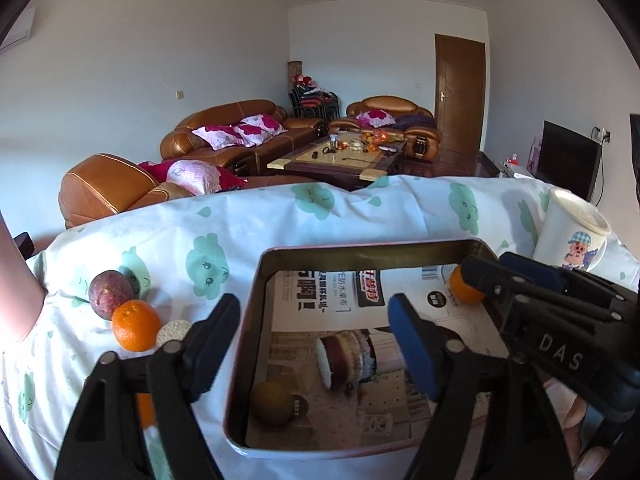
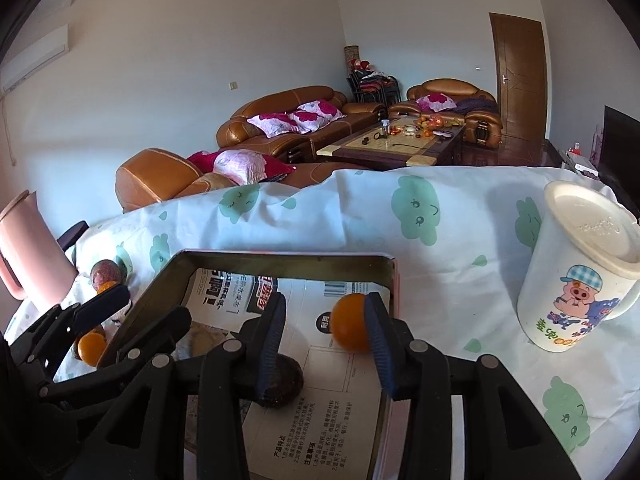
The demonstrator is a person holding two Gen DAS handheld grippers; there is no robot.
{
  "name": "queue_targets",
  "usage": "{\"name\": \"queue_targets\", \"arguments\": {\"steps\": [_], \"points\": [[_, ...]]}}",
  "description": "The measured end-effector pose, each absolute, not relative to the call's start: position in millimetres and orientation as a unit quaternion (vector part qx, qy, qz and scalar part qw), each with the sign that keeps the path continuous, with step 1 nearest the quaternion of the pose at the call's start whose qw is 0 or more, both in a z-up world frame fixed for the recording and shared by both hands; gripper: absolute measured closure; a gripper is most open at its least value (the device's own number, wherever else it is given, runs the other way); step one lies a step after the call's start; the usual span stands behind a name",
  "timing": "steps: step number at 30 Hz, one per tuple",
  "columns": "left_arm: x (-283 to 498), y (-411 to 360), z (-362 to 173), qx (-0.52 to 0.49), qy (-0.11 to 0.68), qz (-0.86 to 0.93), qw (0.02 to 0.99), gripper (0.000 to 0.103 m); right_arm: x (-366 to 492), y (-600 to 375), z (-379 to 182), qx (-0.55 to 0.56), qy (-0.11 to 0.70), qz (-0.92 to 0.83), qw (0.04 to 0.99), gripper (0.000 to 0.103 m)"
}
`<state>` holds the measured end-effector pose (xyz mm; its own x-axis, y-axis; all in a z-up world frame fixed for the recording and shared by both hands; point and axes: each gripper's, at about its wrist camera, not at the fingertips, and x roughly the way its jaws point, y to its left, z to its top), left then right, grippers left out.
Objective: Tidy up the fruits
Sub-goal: 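Open both tools and move them back over the remaining fruits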
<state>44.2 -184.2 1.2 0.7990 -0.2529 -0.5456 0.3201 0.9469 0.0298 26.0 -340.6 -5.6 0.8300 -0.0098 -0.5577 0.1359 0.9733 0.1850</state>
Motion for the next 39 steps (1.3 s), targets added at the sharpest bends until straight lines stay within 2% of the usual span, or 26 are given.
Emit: {"name": "queue_targets", "arguments": {"steps": [1, 2, 4, 6, 19, 39], "points": [[41.7, -182.5, 4.1, 0.059, 0.272, -0.151, 0.949, 0.008, 23.3, -342.6, -2.9, 0.116, 0.279, -0.038, 0.953, 0.059], [37.6, -180.9, 7.1, 0.059, 0.262, -0.148, 0.952, 0.004, 21.5, -343.9, -0.7, 0.120, 0.270, -0.040, 0.955, 0.058], [29.6, -177.7, 14.1, 0.066, 0.241, -0.139, 0.958, 0.003, 16.3, -344.5, 3.4, 0.120, 0.250, -0.050, 0.960, 0.049], [23.3, -176.2, 18.6, 0.077, 0.228, -0.132, 0.962, 0.001, 11.6, -342.7, 6.7, 0.112, 0.232, -0.061, 0.964, 0.034], [18.5, -116.2, 16.4, 0.054, 0.229, -0.051, 0.971, 0.000, -0.1, -332.8, 6.0, 0.093, 0.210, -0.064, 0.971, 0.034], [21.9, -16.7, 5.3, 0.033, 0.254, -0.039, 0.966, 0.000, -29.5, -291.8, 11.3, 0.053, 0.191, -0.096, 0.976, 0.034]]}}
